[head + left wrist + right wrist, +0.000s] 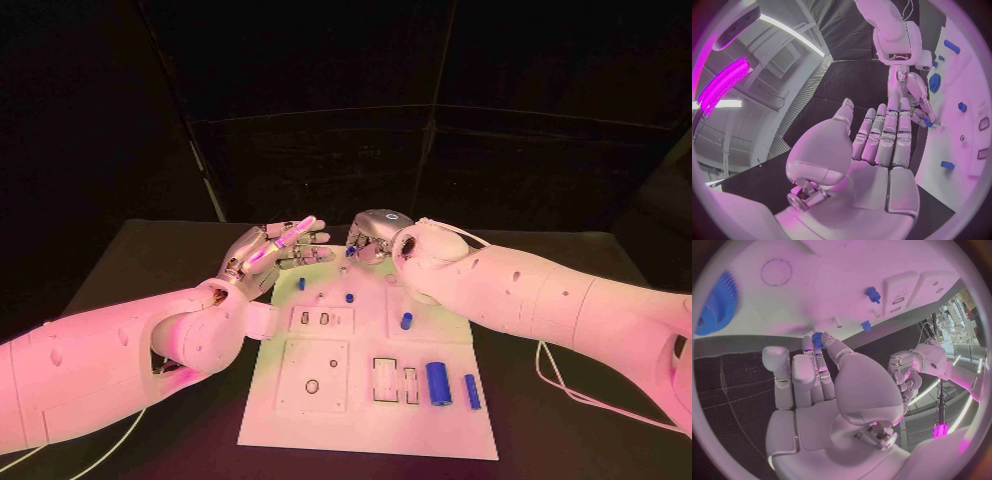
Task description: Assemble the parts on the task board
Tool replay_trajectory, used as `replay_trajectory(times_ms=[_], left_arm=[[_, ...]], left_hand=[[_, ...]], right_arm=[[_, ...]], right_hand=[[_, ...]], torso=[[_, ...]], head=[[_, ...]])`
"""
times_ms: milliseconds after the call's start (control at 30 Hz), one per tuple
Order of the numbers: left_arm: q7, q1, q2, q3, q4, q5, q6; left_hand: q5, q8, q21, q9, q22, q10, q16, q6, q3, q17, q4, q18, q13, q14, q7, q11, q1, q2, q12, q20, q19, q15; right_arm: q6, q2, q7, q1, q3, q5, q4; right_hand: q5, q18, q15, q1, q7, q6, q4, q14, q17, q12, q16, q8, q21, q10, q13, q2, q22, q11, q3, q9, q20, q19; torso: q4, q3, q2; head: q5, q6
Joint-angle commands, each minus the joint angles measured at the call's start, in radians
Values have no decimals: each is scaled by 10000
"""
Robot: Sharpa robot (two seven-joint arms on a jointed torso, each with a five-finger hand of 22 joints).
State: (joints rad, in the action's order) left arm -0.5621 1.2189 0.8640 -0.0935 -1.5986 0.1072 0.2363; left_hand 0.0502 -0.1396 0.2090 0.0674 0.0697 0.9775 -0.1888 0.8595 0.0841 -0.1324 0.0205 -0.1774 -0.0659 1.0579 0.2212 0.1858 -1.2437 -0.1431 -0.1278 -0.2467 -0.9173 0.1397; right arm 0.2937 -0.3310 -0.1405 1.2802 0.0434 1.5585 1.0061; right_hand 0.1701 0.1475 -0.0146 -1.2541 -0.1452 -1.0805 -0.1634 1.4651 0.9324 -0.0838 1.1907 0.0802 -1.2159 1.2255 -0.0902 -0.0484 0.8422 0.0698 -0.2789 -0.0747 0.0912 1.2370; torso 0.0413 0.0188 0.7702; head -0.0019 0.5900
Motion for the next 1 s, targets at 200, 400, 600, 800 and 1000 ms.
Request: replay_trajectory(times_ms=[200,400,600,800,1000], left_arm=[[-33,41,-15,8,-21,-59,-151],[-26,46,-19,8,-15,-59,-154],[-11,50,0,8,-3,-59,-146],[2,60,84,8,-2,-59,-143],[-14,84,210,8,23,-59,-127]], left_hand=[[-31,44,-37,-13,-14,35,53,50,11,-15,-37,-59,9,69,249,38,-1,-71,48,-26,-79,-6],[-31,44,-37,-13,-14,35,53,50,11,-15,-37,-59,9,69,249,38,-1,-71,48,-26,-79,-6],[-31,44,-37,-13,-14,35,53,50,11,-15,-37,-59,9,69,249,38,-1,-71,48,-26,-79,-6],[-31,44,-37,-13,-14,35,53,50,11,-15,-37,-59,9,69,249,38,-1,-71,48,-26,-79,-6],[-31,57,-50,-13,-17,33,67,49,18,-18,-56,-59,9,73,248,40,-24,-79,64,-27,-83,-4]], right_arm=[[-252,116,-90,0,9,-37,-162],[-409,171,-74,0,9,-366,-281],[-309,85,-73,-1,10,-507,-163],[306,-668,-213,0,9,-539,748],[737,-2000,-461,49,6,-694,2157]], right_hand=[[-104,-169,176,81,-228,350,267,119,53,212,120,-165,-22,-430,41,321,-54,211,-111,67,114,-97],[-234,12,527,54,-542,2523,587,-166,-779,167,-378,-200,587,-2370,257,764,-1082,637,188,108,435,-783],[-196,53,555,-24,-573,2594,711,-237,-1032,101,-519,-165,709,-2628,247,820,-1289,673,381,77,493,-891],[115,81,537,-294,-561,2165,802,-282,-1286,-244,-668,-1,793,-2424,185,755,-1424,641,475,-12,486,-928],[446,-18,352,-377,-450,1522,981,-118,-867,-1056,-375,269,413,-1121,-54,727,-809,394,377,-103,366,-507]], torso=[[-8,5,14],[-4,8,13],[-27,2,21],[-83,-2,-7],[-239,-38,-75]], head=[[-3,-11],[-5,1],[2,0],[22,6],[65,-11]])
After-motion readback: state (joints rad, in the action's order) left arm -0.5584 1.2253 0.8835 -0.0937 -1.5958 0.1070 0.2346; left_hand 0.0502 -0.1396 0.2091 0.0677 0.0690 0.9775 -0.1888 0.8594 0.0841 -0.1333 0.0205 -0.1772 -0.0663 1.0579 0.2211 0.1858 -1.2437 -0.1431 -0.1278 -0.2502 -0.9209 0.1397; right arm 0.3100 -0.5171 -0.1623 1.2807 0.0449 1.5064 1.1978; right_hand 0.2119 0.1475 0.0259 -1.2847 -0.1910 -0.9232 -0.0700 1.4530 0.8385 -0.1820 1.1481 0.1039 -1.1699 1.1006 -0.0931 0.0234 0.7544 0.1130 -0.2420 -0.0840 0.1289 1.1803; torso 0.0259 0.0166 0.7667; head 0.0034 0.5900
